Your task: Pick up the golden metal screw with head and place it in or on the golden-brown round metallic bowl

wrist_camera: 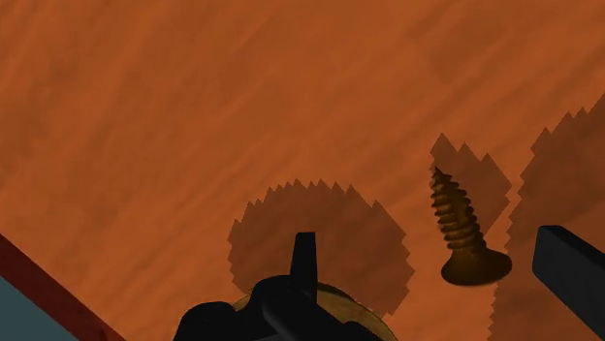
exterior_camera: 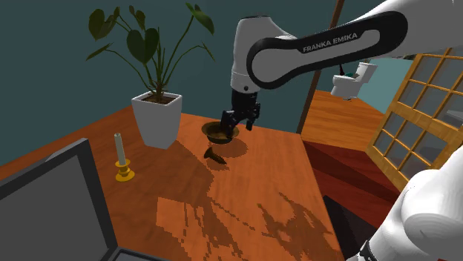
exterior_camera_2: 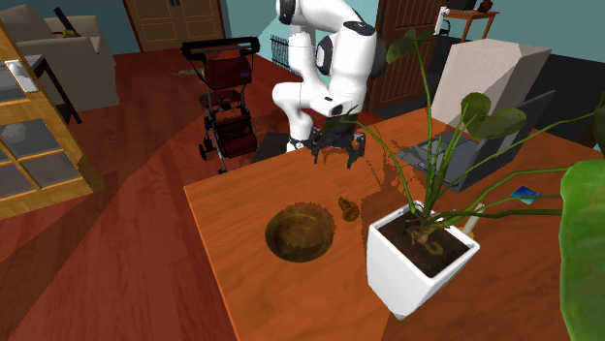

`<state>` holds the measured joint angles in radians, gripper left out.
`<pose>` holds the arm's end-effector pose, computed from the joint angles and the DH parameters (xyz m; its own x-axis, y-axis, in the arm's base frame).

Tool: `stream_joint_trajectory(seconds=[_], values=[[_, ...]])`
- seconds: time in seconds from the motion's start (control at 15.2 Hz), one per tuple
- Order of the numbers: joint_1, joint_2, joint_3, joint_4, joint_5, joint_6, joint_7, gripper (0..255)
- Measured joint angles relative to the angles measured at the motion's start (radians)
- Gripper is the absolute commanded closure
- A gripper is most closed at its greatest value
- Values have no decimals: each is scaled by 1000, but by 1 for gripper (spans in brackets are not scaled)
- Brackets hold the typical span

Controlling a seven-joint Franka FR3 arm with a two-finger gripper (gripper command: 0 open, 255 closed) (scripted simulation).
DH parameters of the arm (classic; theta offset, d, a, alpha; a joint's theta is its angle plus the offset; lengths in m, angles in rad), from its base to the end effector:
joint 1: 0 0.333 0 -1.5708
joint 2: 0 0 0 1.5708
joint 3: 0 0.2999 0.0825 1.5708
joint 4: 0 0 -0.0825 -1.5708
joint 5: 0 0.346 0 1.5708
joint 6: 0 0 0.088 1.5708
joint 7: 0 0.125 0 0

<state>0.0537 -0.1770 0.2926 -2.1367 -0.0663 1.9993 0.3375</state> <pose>0.4458 0.1603 0.4632 0.9973 0.0350 0.0652 0.0286 -0.9950 0.0955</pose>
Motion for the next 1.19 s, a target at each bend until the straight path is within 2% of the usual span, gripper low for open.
stream_joint_trajectory(seconds=[0.46, 1.19], values=[[35, 262, 52, 168, -104, 54, 88, 0], [38, 334, 46, 142, -142, 143, 110, 0]])
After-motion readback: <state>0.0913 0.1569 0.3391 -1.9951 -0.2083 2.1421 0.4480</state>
